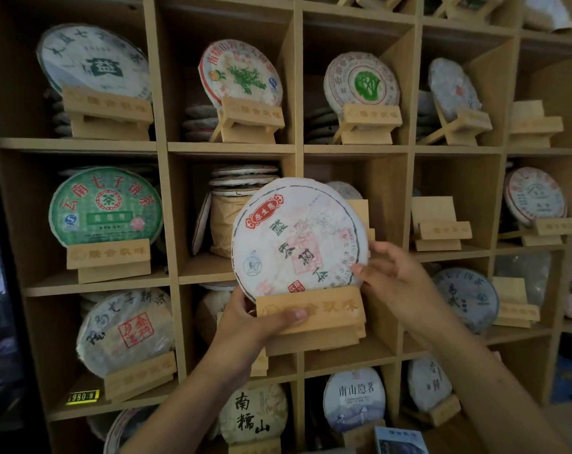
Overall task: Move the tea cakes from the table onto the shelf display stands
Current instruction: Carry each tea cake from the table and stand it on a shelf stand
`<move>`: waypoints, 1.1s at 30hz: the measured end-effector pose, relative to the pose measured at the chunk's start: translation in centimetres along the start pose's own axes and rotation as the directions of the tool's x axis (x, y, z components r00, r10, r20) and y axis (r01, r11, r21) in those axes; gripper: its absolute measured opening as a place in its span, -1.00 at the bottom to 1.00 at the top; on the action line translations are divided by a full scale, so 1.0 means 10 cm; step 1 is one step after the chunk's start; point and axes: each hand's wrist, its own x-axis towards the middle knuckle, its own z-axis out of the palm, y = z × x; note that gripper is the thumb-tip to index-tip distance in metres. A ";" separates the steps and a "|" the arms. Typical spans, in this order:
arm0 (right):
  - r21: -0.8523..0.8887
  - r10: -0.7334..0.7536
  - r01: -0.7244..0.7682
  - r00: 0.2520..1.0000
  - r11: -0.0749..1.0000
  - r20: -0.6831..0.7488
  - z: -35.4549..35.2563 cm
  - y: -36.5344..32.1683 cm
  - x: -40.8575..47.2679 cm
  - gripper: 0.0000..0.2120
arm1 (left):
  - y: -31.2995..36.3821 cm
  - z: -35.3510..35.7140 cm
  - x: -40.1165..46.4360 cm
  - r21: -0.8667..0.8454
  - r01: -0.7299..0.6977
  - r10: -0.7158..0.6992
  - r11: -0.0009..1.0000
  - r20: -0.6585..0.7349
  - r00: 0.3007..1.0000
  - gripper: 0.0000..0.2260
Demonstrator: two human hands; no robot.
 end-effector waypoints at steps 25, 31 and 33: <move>-0.029 0.042 -0.036 0.969 0.999 0.242 0.95 0.42 0.82 -0.60 | 0.31 -0.84 0.84 0.101 -0.043 0.059 0.994 -0.159 0.985 -0.21; -0.048 0.040 -0.029 0.971 0.998 0.236 1.17 0.59 1.23 -0.57 | 0.22 -1.05 1.23 0.110 -0.031 0.052 0.993 -0.192 0.980 -0.35; -0.046 0.034 -0.024 0.973 0.999 0.227 1.23 0.64 1.30 -0.61 | 0.17 -1.12 1.33 0.106 -0.024 0.044 0.994 -0.191 0.981 -0.33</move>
